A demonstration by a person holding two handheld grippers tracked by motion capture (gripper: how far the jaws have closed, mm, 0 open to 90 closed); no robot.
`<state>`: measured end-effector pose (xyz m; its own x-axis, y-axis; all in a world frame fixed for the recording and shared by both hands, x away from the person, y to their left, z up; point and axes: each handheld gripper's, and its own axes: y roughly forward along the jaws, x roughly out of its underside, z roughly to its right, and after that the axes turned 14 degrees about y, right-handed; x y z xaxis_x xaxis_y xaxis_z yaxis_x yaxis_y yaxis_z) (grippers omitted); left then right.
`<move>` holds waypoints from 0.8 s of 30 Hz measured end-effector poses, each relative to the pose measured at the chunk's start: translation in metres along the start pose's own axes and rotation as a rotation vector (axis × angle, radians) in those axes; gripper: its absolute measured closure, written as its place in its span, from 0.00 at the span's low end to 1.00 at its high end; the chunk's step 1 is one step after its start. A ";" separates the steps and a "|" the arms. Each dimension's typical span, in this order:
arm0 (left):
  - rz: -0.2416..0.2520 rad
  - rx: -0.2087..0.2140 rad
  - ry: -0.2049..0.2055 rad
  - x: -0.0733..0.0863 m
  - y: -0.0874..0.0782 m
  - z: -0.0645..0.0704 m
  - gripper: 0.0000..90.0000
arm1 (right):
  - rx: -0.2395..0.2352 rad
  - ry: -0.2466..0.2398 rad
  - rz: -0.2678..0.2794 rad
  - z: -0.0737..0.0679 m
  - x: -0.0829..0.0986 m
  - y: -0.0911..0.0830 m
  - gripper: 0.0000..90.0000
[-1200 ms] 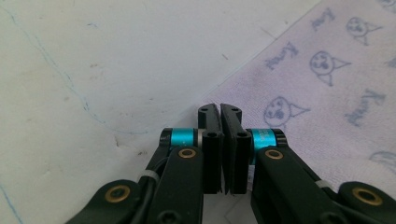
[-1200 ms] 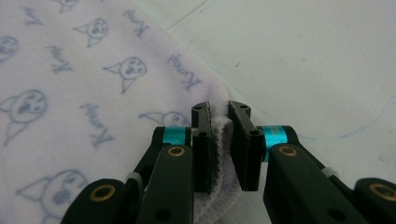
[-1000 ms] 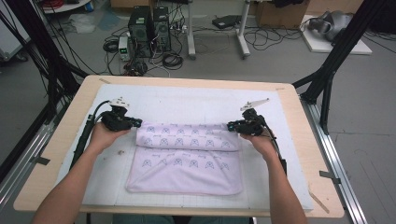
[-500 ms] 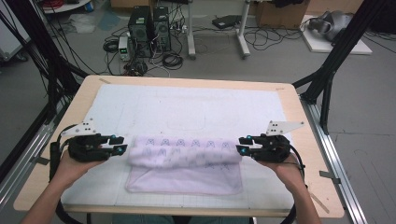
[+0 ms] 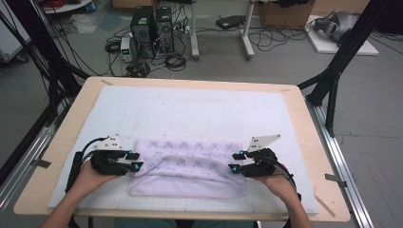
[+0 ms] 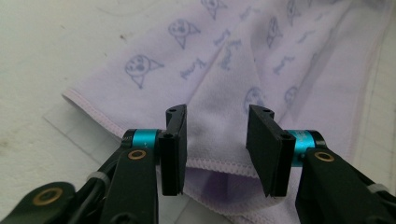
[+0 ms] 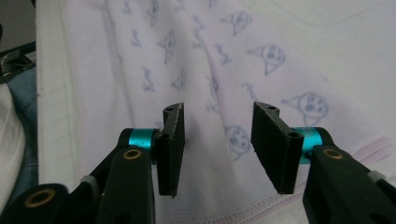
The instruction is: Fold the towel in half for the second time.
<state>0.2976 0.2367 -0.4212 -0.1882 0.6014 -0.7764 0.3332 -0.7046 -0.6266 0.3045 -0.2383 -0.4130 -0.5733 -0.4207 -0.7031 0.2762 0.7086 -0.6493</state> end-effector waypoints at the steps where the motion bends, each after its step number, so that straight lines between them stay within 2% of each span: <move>1: -0.021 0.008 0.022 0.000 0.002 0.002 0.76 | 0.000 0.008 -0.016 0.001 0.002 0.003 0.60; 2: -0.033 0.009 0.039 0.000 0.004 0.004 0.82 | 0.000 0.009 -0.024 0.001 0.004 0.006 0.63; 4: -0.036 0.022 0.064 -0.001 0.005 0.007 0.97 | -0.032 0.007 -0.047 0.000 0.007 0.011 0.76; 6: -0.019 0.016 0.068 -0.002 0.001 0.008 0.99 | -0.045 -0.012 -0.078 -0.004 0.008 0.013 0.87; 7: -0.005 0.016 0.062 -0.002 -0.003 0.008 1.00 | -0.055 -0.020 -0.077 -0.007 0.008 0.012 0.91; 9: 0.025 0.000 0.054 -0.002 -0.015 0.009 1.00 | -0.083 -0.036 -0.051 -0.009 0.007 0.006 0.96; 11: 0.045 -0.012 0.054 -0.004 -0.024 0.010 1.00 | -0.092 -0.043 -0.015 -0.011 0.004 -0.006 0.97; 13: 0.065 -0.017 0.057 -0.006 -0.032 0.011 0.99 | -0.087 -0.044 0.029 -0.013 0.000 -0.020 0.95; 14: 0.069 -0.015 0.055 -0.008 -0.033 0.011 0.95 | -0.087 -0.049 0.043 -0.013 -0.003 -0.024 0.92; 16: 0.062 -0.005 0.052 -0.011 -0.029 0.013 0.82 | -0.090 -0.045 0.039 -0.018 -0.005 -0.025 0.83; 18: 0.032 -0.007 0.057 -0.013 -0.019 0.014 0.73 | -0.073 -0.045 0.025 -0.021 -0.004 -0.019 0.73; 21: -0.005 0.008 0.048 -0.010 -0.002 0.015 0.67 | -0.060 -0.023 0.007 -0.021 0.003 -0.004 0.61; 22: -0.026 0.010 0.049 -0.009 0.003 0.015 0.66 | -0.066 -0.002 -0.009 -0.019 0.006 0.001 0.59; 24: -0.086 0.000 0.065 -0.006 0.013 0.016 0.66 | -0.066 0.008 -0.018 -0.018 0.012 0.011 0.59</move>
<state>0.2879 0.2178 -0.4252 -0.1555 0.6829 -0.7137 0.3180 -0.6495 -0.6907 0.2867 -0.2260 -0.4234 -0.5840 -0.4291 -0.6891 0.2146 0.7371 -0.6408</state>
